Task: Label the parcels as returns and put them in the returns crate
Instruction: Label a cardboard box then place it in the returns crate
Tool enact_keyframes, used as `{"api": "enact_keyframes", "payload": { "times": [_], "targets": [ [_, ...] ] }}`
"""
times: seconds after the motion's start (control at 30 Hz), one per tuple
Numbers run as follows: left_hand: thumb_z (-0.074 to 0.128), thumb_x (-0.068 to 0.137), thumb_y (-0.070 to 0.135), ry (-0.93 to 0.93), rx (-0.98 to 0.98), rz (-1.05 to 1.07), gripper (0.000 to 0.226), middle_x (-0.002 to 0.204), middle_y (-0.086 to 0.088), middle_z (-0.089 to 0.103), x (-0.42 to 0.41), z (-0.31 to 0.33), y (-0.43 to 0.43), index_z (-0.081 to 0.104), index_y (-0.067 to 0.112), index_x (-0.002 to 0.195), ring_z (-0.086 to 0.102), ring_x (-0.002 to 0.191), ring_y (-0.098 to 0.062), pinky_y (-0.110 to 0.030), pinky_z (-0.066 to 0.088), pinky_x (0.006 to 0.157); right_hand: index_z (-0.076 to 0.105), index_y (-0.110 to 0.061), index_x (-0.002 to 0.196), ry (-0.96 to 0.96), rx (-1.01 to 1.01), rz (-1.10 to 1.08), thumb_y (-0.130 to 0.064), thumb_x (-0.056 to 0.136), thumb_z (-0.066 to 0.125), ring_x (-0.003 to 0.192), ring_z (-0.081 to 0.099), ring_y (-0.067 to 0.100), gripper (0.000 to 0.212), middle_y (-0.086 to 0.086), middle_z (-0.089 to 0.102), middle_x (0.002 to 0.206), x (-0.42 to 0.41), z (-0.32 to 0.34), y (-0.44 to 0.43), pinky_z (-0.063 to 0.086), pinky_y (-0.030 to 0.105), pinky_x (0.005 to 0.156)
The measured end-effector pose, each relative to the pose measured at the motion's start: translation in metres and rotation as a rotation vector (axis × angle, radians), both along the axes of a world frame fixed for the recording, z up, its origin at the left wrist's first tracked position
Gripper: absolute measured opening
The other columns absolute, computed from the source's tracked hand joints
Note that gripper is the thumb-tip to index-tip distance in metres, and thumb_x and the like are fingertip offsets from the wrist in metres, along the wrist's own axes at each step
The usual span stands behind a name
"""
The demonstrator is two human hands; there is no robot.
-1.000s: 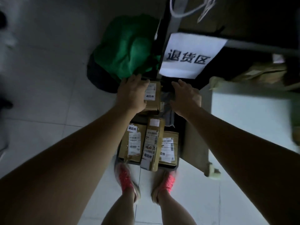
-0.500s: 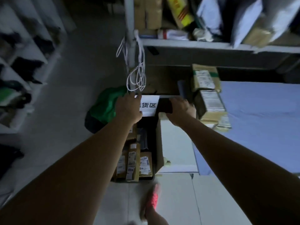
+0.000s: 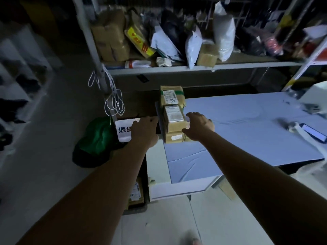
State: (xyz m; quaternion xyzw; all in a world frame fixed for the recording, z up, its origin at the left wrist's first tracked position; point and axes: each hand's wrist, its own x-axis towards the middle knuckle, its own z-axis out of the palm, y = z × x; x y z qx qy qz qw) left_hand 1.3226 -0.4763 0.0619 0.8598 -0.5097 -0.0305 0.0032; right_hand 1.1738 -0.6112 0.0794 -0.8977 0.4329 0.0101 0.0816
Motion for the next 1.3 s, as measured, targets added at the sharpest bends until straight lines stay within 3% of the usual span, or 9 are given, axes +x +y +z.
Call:
{"api": "enact_keyframes", "payload": {
  "times": [0.1,0.27,0.47,0.57,0.67,0.83,1.1,1.17,1.3],
  "targets": [
    [0.059,0.094,0.038,0.059,-0.02,0.057,0.064,0.15,-0.009,0.04,-0.018,-0.008,-0.038,0.032,0.021,0.149,0.042,0.135,-0.032,-0.047,0.04,0.101,0.044,-0.023,0.142,-0.034,0.028,0.03,-0.043,0.088,0.067,0.129,0.049,0.028,0.061,0.006,0.051,0.141,-0.017,-0.006,-0.045,0.042,0.04,0.101],
    [0.069,0.086,0.036,0.178,-0.109,0.172,0.05,0.12,-0.008,0.06,-0.037,-0.033,-0.094,0.05,0.017,0.128,0.059,0.109,-0.029,-0.037,0.046,0.077,0.046,-0.019,0.141,-0.124,0.218,0.094,-0.044,0.087,0.068,0.13,0.046,0.031,0.063,0.01,0.051,0.141,-0.021,-0.039,-0.113,0.043,0.041,0.101],
    [0.078,0.074,0.035,0.427,-0.119,0.33,0.064,0.116,-0.004,0.063,-0.011,-0.084,-0.148,0.047,0.019,0.127,0.063,0.106,-0.026,-0.046,0.056,0.084,0.051,-0.015,0.14,-0.219,0.497,0.074,-0.044,0.086,0.073,0.128,0.051,0.027,0.065,0.008,0.057,0.138,0.02,-0.083,-0.16,0.042,0.033,0.1],
    [0.087,0.068,0.028,0.617,-0.234,0.416,0.075,0.115,0.007,0.063,0.008,-0.1,-0.166,0.046,0.022,0.13,0.062,0.101,-0.014,-0.034,0.054,0.087,0.055,-0.018,0.135,-0.267,0.638,0.125,-0.043,0.08,0.079,0.123,0.056,0.025,0.065,0.006,0.063,0.131,0.046,-0.097,-0.174,0.047,0.039,0.103],
    [0.093,0.061,0.022,0.744,-0.282,0.454,0.079,0.116,0.007,0.066,0.022,-0.111,-0.182,0.052,0.021,0.128,0.063,0.103,-0.012,-0.026,0.052,0.086,0.054,-0.019,0.136,-0.321,0.803,0.146,-0.034,0.069,0.089,0.121,0.058,0.025,0.077,0.004,0.063,0.13,0.061,-0.107,-0.191,0.048,0.046,0.104],
    [0.098,0.05,0.026,0.71,-0.315,0.525,0.076,0.106,0.005,0.069,0.025,-0.111,-0.191,0.061,0.016,0.116,0.062,0.09,-0.01,-0.013,0.043,0.066,0.053,-0.02,0.139,-0.346,0.901,0.159,-0.021,0.069,0.089,0.12,0.059,0.021,0.079,0.0,0.062,0.133,0.063,-0.108,-0.205,0.047,0.043,0.106],
    [0.098,0.048,0.039,0.628,-0.346,0.456,0.076,0.106,0.005,0.071,-0.017,-0.079,-0.217,0.063,0.018,0.111,0.066,0.094,-0.012,-0.024,0.05,0.078,0.055,-0.026,0.14,-0.427,0.936,0.188,-0.015,0.072,0.086,0.113,0.061,0.01,0.075,-0.009,0.063,0.131,0.019,-0.086,-0.241,0.051,0.028,0.094],
    [0.097,0.051,0.039,0.619,-0.365,0.419,0.072,0.107,0.006,0.07,-0.045,-0.074,-0.237,0.062,0.019,0.111,0.064,0.095,-0.011,-0.025,0.049,0.078,0.055,-0.026,0.14,-0.454,0.946,0.173,-0.012,0.073,0.084,0.103,0.063,-0.001,0.074,-0.014,0.063,0.129,-0.01,-0.08,-0.26,0.053,0.022,0.089],
    [0.093,0.056,0.042,0.572,-0.37,0.325,0.068,0.105,0.007,0.069,-0.12,-0.076,-0.292,0.06,0.022,0.112,0.065,0.095,-0.012,-0.027,0.054,0.079,0.057,-0.024,0.138,-0.559,0.969,0.092,-0.011,0.079,0.078,0.113,0.064,0.012,0.064,-0.01,0.062,0.132,-0.089,-0.077,-0.301,0.055,0.034,0.095]
  ]
}}
